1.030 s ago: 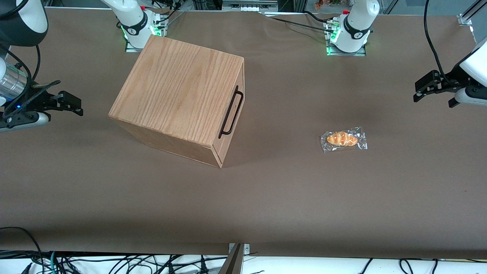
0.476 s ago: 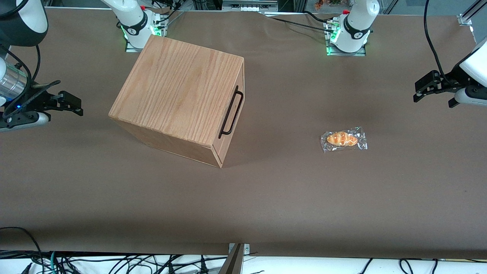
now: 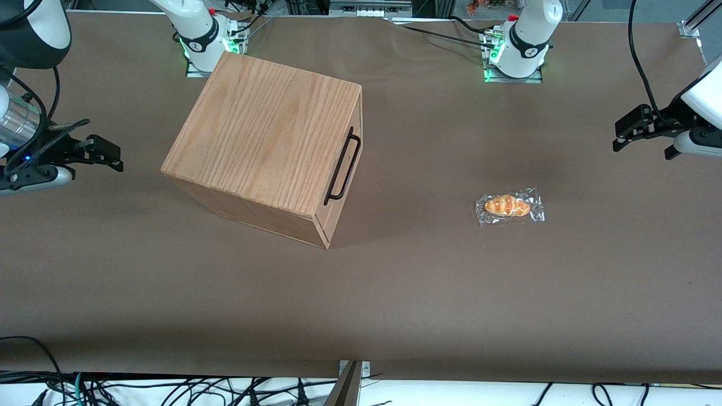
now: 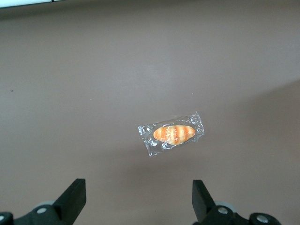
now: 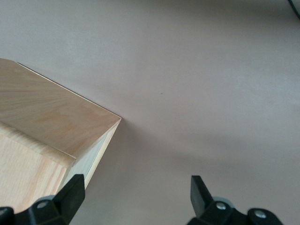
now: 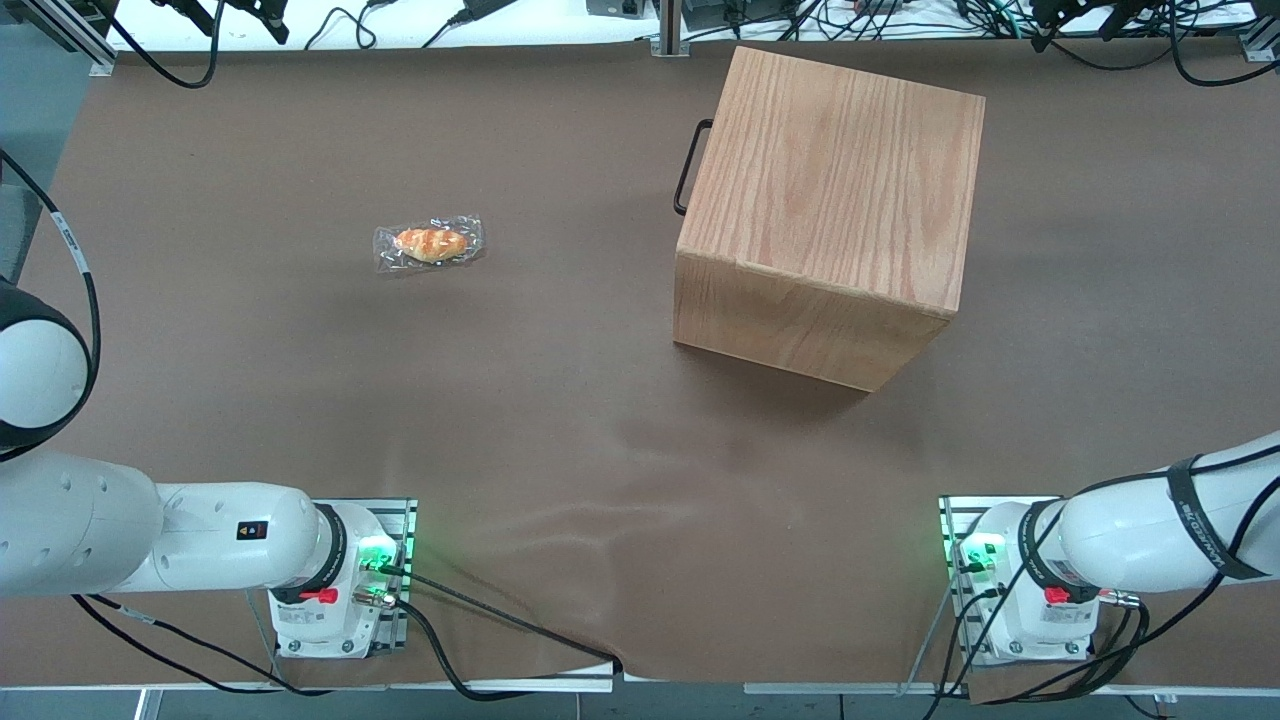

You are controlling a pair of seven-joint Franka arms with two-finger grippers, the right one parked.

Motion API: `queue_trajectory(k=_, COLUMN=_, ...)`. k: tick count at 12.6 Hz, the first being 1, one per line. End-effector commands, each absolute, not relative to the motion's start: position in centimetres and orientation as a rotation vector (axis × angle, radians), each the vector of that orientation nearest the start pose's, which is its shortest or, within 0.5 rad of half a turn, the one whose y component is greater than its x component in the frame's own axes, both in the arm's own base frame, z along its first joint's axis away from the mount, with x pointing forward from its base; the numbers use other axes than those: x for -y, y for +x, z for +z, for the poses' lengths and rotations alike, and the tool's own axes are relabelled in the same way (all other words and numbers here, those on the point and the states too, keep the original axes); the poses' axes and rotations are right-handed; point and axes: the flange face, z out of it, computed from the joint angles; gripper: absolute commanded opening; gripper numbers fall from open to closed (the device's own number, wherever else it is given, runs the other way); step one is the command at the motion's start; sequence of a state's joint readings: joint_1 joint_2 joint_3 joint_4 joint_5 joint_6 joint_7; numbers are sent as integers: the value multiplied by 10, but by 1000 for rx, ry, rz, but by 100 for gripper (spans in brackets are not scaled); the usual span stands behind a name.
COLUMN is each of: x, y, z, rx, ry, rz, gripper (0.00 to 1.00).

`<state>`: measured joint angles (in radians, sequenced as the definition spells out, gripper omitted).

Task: Open top drawer with left arm

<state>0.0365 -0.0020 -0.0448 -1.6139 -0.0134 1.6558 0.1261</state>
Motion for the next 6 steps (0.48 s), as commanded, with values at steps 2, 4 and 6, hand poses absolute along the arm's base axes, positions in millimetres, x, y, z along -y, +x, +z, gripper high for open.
queue_trajectory(k=2, x=12, y=584, z=580, rx=-229, ry=-3136, rz=21, gripper=100)
queue_trajectory(k=4, x=40, y=594, z=567, rx=-279, ry=-3184, rz=51, gripper=100)
queue_trajectory(k=6, x=71, y=601, z=544, rx=-203, ry=-3278, rz=122, gripper=100)
